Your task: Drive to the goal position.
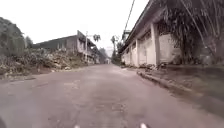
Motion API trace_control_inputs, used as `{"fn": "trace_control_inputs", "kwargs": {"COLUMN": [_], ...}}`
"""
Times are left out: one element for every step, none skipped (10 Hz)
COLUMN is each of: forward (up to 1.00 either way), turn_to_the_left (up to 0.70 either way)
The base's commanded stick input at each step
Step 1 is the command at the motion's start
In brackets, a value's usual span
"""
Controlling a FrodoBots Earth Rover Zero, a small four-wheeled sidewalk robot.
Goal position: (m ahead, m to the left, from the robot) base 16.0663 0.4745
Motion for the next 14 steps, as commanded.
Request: {"fn": "trace_control_inputs", "kwargs": {"forward": [1.0, 1.0, 1.0, 1.0, 1.0, 1.0, 1.0, 1.0, 1.0, 1.0, 1.0, 1.0, 1.0, 1.0], "turn_to_the_left": [-0.06, -0.19, -0.21, -0.03, 0.0, 0.0, 0.0, 0.0, 0.0, 0.0, 0.0, 0.0, 0.0, 0.0]}}
